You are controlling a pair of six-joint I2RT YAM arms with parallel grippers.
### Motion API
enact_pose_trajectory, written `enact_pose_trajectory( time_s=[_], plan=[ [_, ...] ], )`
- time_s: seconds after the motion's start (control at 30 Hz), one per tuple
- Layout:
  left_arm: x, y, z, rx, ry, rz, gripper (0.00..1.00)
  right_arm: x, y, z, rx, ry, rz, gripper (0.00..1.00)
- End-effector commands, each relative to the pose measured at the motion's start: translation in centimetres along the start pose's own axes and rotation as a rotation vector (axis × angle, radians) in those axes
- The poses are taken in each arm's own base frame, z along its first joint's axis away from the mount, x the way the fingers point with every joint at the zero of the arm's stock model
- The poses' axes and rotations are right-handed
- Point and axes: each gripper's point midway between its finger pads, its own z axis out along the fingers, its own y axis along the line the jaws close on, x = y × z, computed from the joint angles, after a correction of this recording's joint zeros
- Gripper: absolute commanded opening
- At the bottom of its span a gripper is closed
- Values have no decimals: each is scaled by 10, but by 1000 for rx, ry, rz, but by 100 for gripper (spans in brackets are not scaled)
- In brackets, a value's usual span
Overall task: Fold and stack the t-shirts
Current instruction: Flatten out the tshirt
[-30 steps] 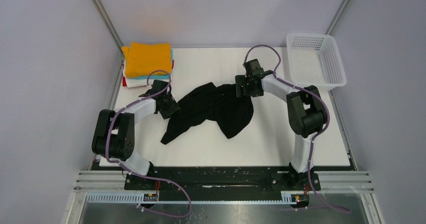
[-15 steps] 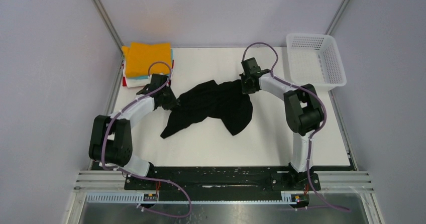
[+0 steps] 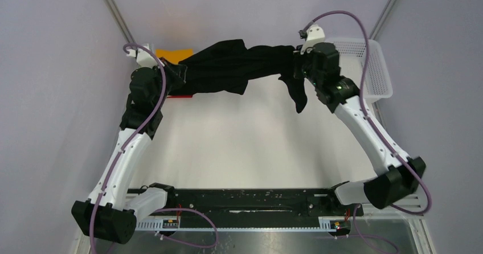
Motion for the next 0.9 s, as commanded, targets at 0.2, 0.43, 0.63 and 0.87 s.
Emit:
enact_pose_trajectory(
  time_s=[0.2, 0.43, 0.63, 0.87],
  plan=[
    [-71, -35, -48, 136, -257, 84, 0, -19, 20, -78, -169, -127, -58, 3],
    [47, 38, 4, -153, 151, -5, 12, 94, 5, -26, -32, 288, 80, 14],
    [123, 78, 41, -320, 455, -16, 96, 155, -25, 20, 144, 546, 271, 92],
    [158, 137, 1, -563, 533, -83, 99, 215, -42, 2, 232, 696, 247, 99]
  ],
)
